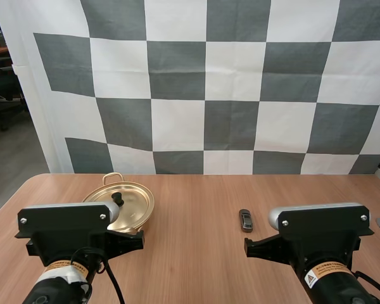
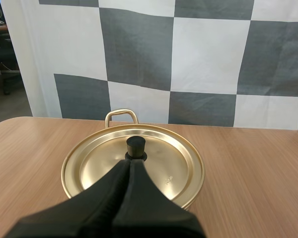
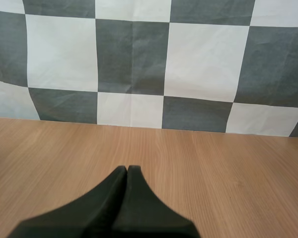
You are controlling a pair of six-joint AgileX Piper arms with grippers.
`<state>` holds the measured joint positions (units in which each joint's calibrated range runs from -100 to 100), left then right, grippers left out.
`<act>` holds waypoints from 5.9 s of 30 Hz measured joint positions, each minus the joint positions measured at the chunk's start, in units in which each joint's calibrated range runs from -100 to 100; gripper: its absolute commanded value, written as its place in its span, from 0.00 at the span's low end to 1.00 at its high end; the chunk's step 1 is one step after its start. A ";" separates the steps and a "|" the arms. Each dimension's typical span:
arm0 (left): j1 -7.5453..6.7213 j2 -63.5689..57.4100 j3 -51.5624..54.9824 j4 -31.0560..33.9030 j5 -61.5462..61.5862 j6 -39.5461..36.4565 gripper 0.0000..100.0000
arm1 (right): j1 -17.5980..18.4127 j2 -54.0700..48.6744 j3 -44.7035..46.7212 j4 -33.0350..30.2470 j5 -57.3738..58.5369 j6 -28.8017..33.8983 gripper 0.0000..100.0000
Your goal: Open the pot, put the car inside, and close it
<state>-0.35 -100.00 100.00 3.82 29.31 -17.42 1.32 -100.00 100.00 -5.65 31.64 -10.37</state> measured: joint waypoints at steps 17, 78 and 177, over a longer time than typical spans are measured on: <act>0.00 0.00 0.00 0.00 0.00 0.00 0.00 | 0.00 0.00 0.00 0.25 -0.61 0.15 0.00; 0.00 33.21 -50.44 3.08 19.30 12.15 0.00 | 0.00 34.28 -50.08 -8.25 32.45 -3.17 0.00; 0.00 86.77 -56.83 -3.82 40.30 25.65 1.00 | 0.00 62.70 -88.95 12.24 68.36 -15.03 0.00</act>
<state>-0.35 -13.23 43.17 0.00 69.60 8.22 1.32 -37.30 11.05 6.59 100.00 -25.40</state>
